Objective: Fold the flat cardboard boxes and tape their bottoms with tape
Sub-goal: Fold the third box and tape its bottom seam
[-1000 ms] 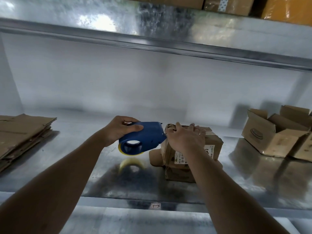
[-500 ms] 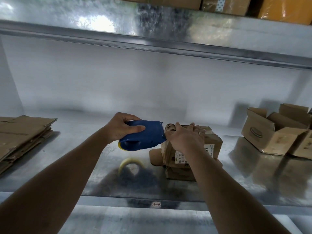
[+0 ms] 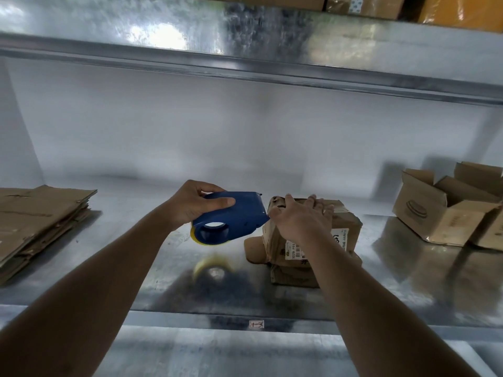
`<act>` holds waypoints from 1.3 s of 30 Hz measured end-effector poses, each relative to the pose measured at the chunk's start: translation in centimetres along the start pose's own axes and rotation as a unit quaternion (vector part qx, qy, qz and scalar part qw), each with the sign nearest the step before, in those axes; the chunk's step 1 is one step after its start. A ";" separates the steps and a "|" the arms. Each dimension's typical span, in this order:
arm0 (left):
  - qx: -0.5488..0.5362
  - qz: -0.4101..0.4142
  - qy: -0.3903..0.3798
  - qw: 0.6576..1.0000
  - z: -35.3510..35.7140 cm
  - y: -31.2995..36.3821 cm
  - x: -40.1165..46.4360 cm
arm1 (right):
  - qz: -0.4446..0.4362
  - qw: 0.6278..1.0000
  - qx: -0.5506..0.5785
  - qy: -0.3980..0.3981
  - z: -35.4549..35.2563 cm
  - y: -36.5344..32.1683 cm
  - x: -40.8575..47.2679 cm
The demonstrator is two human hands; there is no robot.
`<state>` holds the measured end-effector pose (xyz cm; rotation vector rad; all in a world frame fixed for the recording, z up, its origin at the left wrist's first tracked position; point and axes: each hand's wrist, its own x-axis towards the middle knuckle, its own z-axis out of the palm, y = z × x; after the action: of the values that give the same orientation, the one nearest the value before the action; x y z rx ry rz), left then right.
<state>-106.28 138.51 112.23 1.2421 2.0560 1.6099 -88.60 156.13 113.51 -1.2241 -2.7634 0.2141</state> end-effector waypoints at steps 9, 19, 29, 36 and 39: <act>0.004 -0.003 0.002 1.000 -0.2 -1.1 0.0 | -0.007 1.000 -0.005 -0.002 0.0 0.2 -0.3; 0.067 0.008 -0.008 0.998 0.6 0.2 0.6 | -0.003 1.000 -0.027 0.007 0.2 -0.3 -0.6; 0.186 0.058 0.038 0.980 2.1 2.8 0.5 | 0.015 0.999 -0.044 0.025 0.7 -1.4 -0.7; 0.333 0.064 0.036 0.940 2.0 2.1 -1.1 | 0.010 0.997 -0.056 0.044 1.2 -1.8 -0.6; 0.303 0.057 0.062 0.949 1.4 1.7 -1.4 | 0.005 0.998 -0.046 0.050 1.2 -1.4 -0.4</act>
<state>-103.71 138.45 112.81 1.4911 2.7283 1.1455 -89.55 154.84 112.54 -1.2351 -2.7087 0.0259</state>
